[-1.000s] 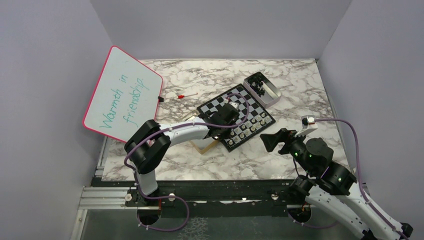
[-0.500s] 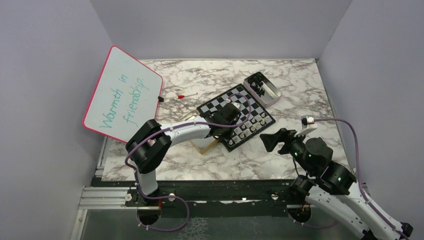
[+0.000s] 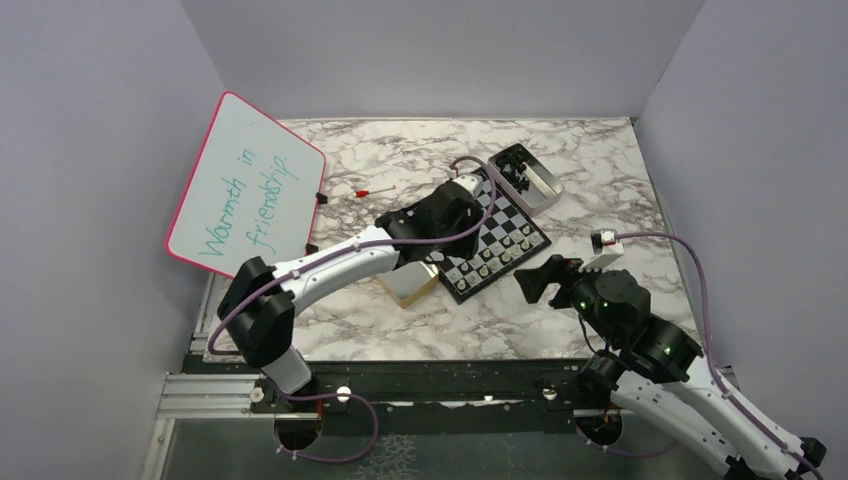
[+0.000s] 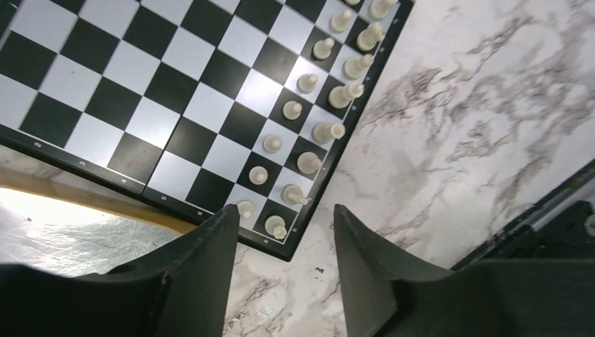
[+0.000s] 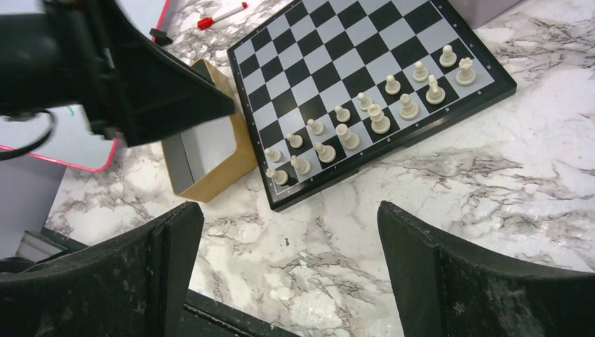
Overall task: Set up the chess pieces on the board
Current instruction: Place the chess piece on the chessboard, then reset both arms
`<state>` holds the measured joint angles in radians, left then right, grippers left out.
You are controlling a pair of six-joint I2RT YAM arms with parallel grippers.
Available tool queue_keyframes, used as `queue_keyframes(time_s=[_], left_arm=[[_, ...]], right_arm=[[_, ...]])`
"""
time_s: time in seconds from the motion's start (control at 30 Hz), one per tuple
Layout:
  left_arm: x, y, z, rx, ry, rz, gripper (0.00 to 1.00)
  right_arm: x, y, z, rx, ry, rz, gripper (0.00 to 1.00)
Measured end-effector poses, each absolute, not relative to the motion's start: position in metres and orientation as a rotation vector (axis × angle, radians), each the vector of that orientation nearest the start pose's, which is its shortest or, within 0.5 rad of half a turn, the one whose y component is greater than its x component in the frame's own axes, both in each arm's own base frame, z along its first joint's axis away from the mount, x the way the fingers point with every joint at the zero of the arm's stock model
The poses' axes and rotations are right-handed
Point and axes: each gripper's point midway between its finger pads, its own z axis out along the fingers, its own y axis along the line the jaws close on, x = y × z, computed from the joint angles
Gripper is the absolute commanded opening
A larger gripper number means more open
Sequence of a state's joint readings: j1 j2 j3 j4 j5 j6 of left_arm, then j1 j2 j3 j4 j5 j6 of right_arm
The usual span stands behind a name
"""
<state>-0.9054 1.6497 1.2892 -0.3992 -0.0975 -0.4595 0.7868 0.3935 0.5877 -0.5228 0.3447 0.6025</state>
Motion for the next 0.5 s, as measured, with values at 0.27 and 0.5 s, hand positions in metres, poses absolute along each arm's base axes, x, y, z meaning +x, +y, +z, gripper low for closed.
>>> queue_keyframes(time_s=[0.27, 0.5], left_arm=[[0.265, -0.339, 0.238, 0.421, 2.152, -0.699, 0.99], [0.237, -0.291, 0.274, 0.323, 2.038, -0.746, 0.99]], right_arm=[[0.188, 0.138, 0.2, 0.092, 1.986, 0.611, 1.0], [0.191, 0.143, 0.212, 0.117, 2.02, 0.609, 1.0]])
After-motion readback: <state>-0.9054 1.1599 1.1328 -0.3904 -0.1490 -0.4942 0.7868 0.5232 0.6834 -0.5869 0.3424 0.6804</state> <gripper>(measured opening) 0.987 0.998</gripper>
